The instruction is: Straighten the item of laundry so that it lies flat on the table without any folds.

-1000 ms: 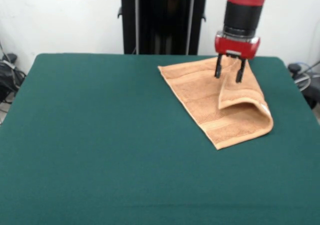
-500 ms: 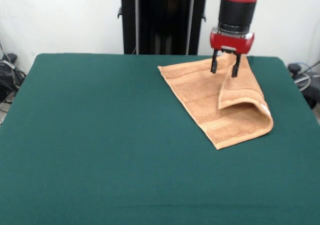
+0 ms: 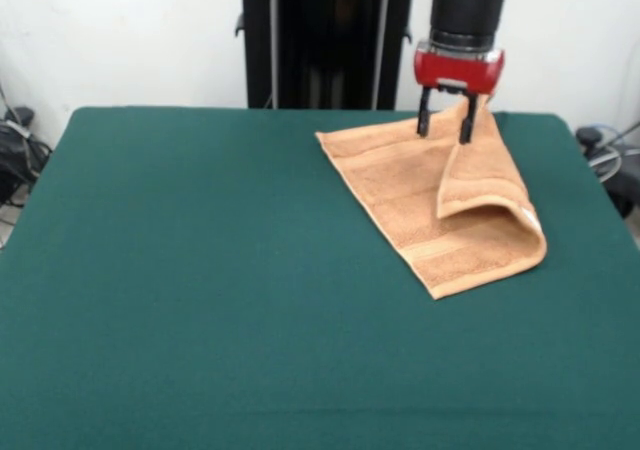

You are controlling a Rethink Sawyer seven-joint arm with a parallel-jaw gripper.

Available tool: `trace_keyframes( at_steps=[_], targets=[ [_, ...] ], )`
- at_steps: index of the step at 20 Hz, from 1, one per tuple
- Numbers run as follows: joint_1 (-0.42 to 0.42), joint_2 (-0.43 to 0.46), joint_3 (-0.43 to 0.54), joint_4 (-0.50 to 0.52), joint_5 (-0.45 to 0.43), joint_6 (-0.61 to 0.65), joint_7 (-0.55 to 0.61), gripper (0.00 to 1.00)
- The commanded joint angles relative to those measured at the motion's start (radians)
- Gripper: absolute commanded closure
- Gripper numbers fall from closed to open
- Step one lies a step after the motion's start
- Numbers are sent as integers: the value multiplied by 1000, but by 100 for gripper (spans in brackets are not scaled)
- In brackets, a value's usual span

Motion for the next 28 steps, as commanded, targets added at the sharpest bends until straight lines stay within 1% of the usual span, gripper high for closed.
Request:
trace_keyframes(
  at_steps=[1,3,6,11,16,19,24,28],
  targets=[
    [-47,175,106,-83,-64,-31,164,0],
    [-41,192,99,-95,-67,-38,160,0],
    [-20,183,83,-94,-55,-33,163,0],
    [7,199,66,-102,-31,-31,171,0],
    [-27,226,87,-107,-67,-60,175,0],
    [-44,198,89,-92,-82,-43,169,0],
    [-41,130,78,-65,-69,9,167,0],
    [-56,80,83,-50,-73,54,155,0]
  ],
)
